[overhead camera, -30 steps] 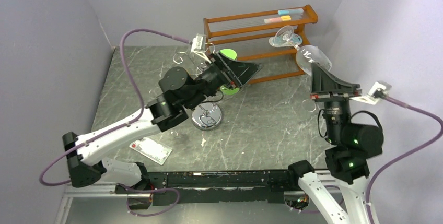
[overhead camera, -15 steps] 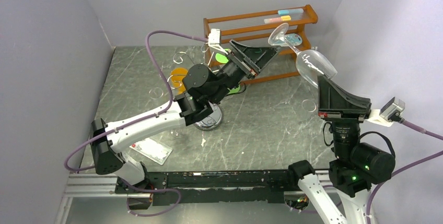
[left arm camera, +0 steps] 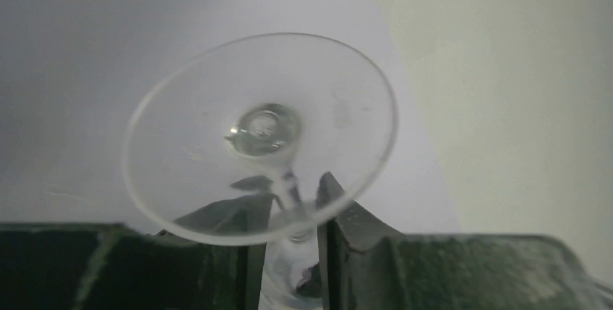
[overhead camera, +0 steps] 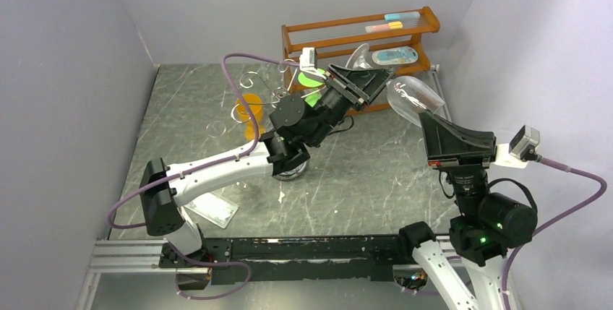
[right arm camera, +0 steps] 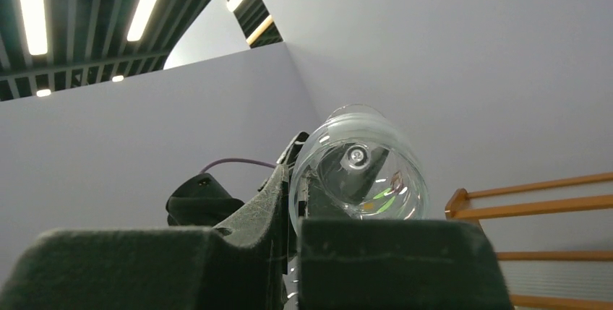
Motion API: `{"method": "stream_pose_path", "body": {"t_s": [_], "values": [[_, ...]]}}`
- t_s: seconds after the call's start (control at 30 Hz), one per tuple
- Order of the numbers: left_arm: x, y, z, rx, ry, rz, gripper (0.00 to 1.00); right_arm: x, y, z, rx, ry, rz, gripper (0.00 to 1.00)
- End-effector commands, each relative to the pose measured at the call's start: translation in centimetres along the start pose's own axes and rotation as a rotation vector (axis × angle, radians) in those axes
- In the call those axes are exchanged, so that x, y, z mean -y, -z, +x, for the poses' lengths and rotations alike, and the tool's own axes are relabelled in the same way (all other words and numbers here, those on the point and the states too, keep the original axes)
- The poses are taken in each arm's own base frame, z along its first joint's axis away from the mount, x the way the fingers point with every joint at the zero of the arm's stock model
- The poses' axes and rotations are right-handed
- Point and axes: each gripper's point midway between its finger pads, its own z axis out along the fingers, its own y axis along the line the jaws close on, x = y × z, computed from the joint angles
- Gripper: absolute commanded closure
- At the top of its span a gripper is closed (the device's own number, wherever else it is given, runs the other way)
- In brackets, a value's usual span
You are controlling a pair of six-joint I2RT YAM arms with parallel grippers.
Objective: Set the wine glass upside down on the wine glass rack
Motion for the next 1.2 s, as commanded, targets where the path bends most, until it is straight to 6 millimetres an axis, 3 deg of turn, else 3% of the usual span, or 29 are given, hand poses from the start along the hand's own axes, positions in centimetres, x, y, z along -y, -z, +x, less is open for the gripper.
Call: {"method": "stream_pose_path", "body": {"t_s": [0.0,0.1,0.2,0.23,0.33,0.4,0.53,0.67,0.87,0.97,1.17], "values": [[3.8,-0.3,-1.5,0.077,0.073,0.118,0.71,-0.8,-0.1,0.0,0.001,-0.008,-0.05,1.0],[4.1,0.0,-1.6,0.082,0.073,0.14,0.92,-0.6,-0.1,0.5,-0.016,-0.016,-0.045,1.0],[4.5,0.3,-1.7,0.083,0.024,0.158,0.95,-0.2,-0.1,0.8,-0.034,-0.032,-0.013,1.0],[4.9,0.4,-1.9,0.085,0.008,0.174,0.95,0.0,-0.1,0.9,-0.045,-0.04,0.001,0.91],[6.2,1.0,-2.4,0.09,-0.137,0.214,0.95,0.8,0.1,1.1,-0.064,-0.053,0.06,0.47],[7.2,1.7,-2.7,0.087,-0.271,0.233,0.95,1.0,0.4,1.0,-0.073,-0.055,0.088,0.34],[7.6,3.0,-3.2,0.038,-0.535,0.197,0.95,1.1,0.9,0.4,-0.104,-0.022,0.145,0.27],[8.1,4.8,-2.8,-0.065,-0.714,0.205,0.95,1.5,1.0,1.8,-0.24,-0.025,0.205,0.21],[8.2,7.2,-0.6,-0.295,-0.941,0.268,0.95,-0.6,-0.5,3.8,-0.451,-0.072,0.132,0.2],[7.2,9.0,1.1,-0.451,-1.074,0.321,0.95,-2.3,-1.6,4.5,-0.535,-0.178,0.079,0.2],[2.3,10.5,0.2,-0.526,-1.293,0.218,0.95,-4.8,-2.6,5.7,-0.665,-0.449,0.038,0.25]]}}
